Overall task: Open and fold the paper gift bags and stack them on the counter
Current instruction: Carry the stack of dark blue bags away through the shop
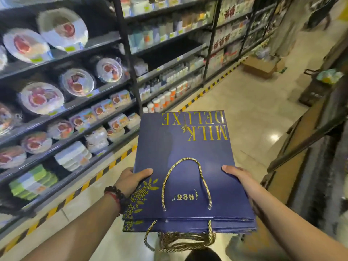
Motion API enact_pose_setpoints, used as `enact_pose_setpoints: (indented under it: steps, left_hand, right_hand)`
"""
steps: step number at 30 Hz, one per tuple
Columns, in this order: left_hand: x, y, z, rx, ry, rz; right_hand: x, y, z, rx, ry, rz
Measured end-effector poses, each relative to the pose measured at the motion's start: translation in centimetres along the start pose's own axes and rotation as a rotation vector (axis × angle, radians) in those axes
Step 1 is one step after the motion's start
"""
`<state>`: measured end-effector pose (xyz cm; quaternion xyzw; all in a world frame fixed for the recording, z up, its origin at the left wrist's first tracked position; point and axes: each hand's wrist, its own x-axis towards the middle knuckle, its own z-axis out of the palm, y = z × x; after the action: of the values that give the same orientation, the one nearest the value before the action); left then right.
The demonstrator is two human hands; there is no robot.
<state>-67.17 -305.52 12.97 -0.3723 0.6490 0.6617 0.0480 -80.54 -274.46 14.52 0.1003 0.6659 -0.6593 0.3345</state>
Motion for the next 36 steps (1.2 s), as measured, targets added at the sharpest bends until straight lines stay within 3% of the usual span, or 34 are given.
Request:
enact_pose_setpoints:
  steps: [9, 17, 36]
  left_hand:
    - [18.2, 13.0, 4.7, 0.018, 0.01, -0.012]
    - [33.0, 23.9, 9.5, -0.032, 0.052, -0.041]
    - [68.9, 42.2, 16.3, -0.116, 0.189, -0.038]
  right_hand:
    - [18.0, -12.9, -1.7, 0.013, 0.054, -0.003]
    - [35.0, -25.9, -3.6, -0.039, 0.002, 0.016]
    - [72.7, -50.5, -3.6, -0.191, -0.078, 0.034]
